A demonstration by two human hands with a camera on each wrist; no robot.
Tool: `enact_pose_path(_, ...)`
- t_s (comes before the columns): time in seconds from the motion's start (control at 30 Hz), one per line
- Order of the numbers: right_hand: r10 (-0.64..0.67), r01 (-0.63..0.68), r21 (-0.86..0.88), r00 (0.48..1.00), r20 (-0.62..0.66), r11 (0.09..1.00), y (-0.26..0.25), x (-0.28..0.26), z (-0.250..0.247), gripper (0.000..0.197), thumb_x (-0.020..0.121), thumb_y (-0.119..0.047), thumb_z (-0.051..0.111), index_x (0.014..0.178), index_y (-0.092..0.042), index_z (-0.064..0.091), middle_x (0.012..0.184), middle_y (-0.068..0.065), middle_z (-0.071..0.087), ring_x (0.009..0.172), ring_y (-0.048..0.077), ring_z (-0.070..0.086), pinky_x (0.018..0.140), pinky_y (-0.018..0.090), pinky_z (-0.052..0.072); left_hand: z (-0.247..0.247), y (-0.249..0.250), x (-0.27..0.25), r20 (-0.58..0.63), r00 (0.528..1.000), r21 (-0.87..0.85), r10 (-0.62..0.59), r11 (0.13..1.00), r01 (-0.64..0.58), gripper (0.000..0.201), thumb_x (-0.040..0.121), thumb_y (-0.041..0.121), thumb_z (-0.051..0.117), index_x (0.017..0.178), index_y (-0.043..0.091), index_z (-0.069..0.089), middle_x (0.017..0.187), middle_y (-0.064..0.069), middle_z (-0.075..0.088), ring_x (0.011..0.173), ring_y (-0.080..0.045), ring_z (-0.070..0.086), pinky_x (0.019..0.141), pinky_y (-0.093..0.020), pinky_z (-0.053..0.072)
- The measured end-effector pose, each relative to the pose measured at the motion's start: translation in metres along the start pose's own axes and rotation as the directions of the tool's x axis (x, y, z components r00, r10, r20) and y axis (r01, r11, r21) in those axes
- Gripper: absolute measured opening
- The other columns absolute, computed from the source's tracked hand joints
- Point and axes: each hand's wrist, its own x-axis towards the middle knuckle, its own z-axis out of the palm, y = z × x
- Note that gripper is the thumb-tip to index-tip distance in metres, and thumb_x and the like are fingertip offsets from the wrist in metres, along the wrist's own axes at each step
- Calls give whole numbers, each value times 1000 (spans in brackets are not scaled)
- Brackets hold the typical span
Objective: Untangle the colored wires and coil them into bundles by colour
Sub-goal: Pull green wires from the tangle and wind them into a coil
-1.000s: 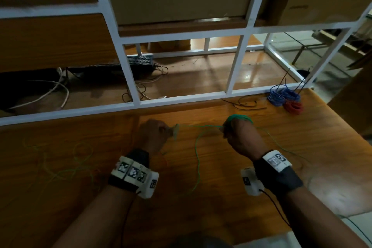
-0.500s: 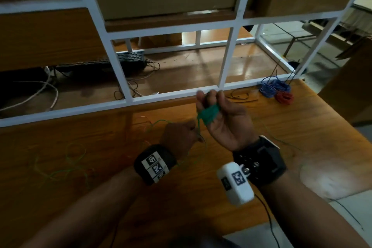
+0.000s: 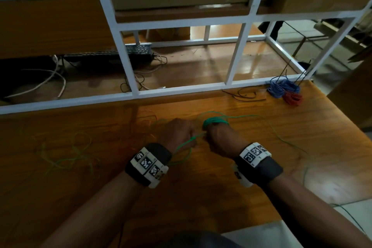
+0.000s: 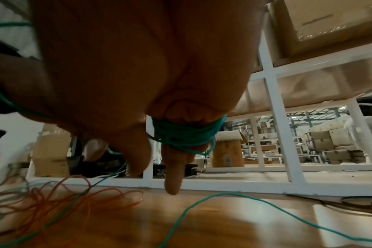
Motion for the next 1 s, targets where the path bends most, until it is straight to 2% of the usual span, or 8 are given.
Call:
enact_pose_path(0.17,60,-45,65,965,-255,997,15,-4,-9,17,94,-9,58,106,-9,69,99,16,71,88,36,67,72,43,54,-22,-24,-9,303,929,-583,-210,731,355,21,71,23,86,75,14,67,69,-1,66,57,-13,59,51,-25,47)
enact_pose_path(0.33,96,-67,106,949,-299,992,21,-13,-11,20,91,-4,58,107,-7,68,94,16,70,80,37,65,65,44,52,-22,-54,-17,499,866,-855,-38,-183,485,48,52,16,95,90,10,67,79,-3,51,47,-2,49,38,-12,38)
enact_pose_path(0.47,126,-78,166,945,-301,983,21,-18,-17,18,93,-3,55,107,-6,66,92,14,70,77,34,65,66,46,54,-18,-58,-18,531,847,-802,-33,-344,489,84,46,40,98,113,9,59,79,-2,56,39,-1,43,33,-12,31)
enact_pose_path(0.6,109,-46,210,948,-300,977,18,-16,-24,15,89,-1,57,96,-8,68,88,11,69,78,33,64,67,42,53,-11,-62,-29,560,822,-824,-98,-167,542,97,49,74,80,117,7,60,75,3,55,40,-2,38,43,-18,30)
enact_pose_path(0.7,107,-37,272,963,-248,962,15,-14,-29,12,87,-4,63,78,-11,68,83,11,69,79,33,66,70,36,50,-13,-52,-32,333,918,-808,-213,438,395,46,67,50,84,97,16,75,67,4,64,40,-7,43,39,-22,34)
enact_pose_path(0.77,177,-158,387,984,-14,909,18,-14,-34,17,89,-16,70,73,-10,70,83,9,73,81,27,68,73,38,52,-14,-50,-27,48,958,-585,-284,769,257,46,62,61,79,78,18,76,64,-4,68,50,-15,56,46,-32,47)
enact_pose_path(0.9,-114,-271,851,927,356,450,18,-32,-31,26,90,-17,72,83,8,67,76,18,65,75,18,66,74,33,53,-33,-51,-11,-250,968,-214,9,975,-64,44,72,73,59,81,33,77,76,14,67,67,-3,57,59,-33,50)
enact_pose_path(1.0,-523,-290,957,817,242,-10,-10,-45,-31,16,95,-17,64,90,-3,68,69,6,65,81,29,52,70,34,33,-39,-51,3,-336,906,-33,258,958,-285,41,82,59,58,92,24,78,79,7,64,66,-8,55,54,-34,48)
